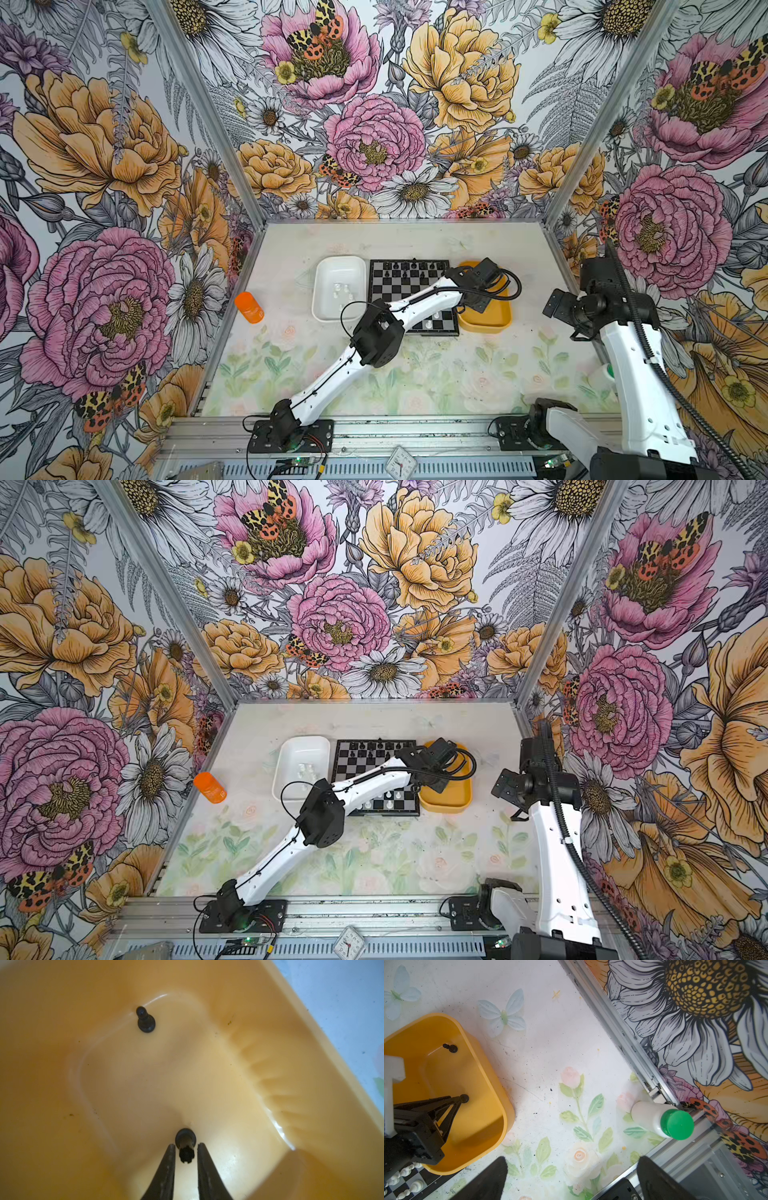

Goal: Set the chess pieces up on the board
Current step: 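Close the left gripper on the black pawn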

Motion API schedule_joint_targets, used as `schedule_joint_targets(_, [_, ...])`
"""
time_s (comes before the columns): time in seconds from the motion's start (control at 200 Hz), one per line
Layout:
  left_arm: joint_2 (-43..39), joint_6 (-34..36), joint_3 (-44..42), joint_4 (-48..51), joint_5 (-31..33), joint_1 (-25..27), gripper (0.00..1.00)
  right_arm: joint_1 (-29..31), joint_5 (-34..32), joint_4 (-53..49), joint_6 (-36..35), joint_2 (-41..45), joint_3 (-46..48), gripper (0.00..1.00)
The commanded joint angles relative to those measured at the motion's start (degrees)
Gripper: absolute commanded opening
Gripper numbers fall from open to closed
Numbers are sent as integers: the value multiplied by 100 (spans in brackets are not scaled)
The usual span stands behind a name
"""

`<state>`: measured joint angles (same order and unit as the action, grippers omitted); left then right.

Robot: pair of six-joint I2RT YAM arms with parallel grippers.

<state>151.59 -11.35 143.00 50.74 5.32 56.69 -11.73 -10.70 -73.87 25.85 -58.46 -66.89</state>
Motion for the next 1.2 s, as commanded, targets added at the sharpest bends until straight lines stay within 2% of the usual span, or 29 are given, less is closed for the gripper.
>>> schedule_joint_targets(0.0, [-103, 48, 52, -32, -76, 47, 22, -40, -15, 127, -53, 132, 18, 100])
schedule_joint_targets(0.425, [-103, 56, 18, -33, -71, 65, 19, -40, -20, 120, -53, 159, 19, 100])
schedule_joint_targets(1.091, [-172, 87, -132, -1, 15, 66, 22, -41, 0, 120, -53, 115, -25, 100])
schedule_joint_targets(1.196, [-177, 108, -108, 1, 35, 62, 19, -43, 6, 123, -53, 116, -26, 100])
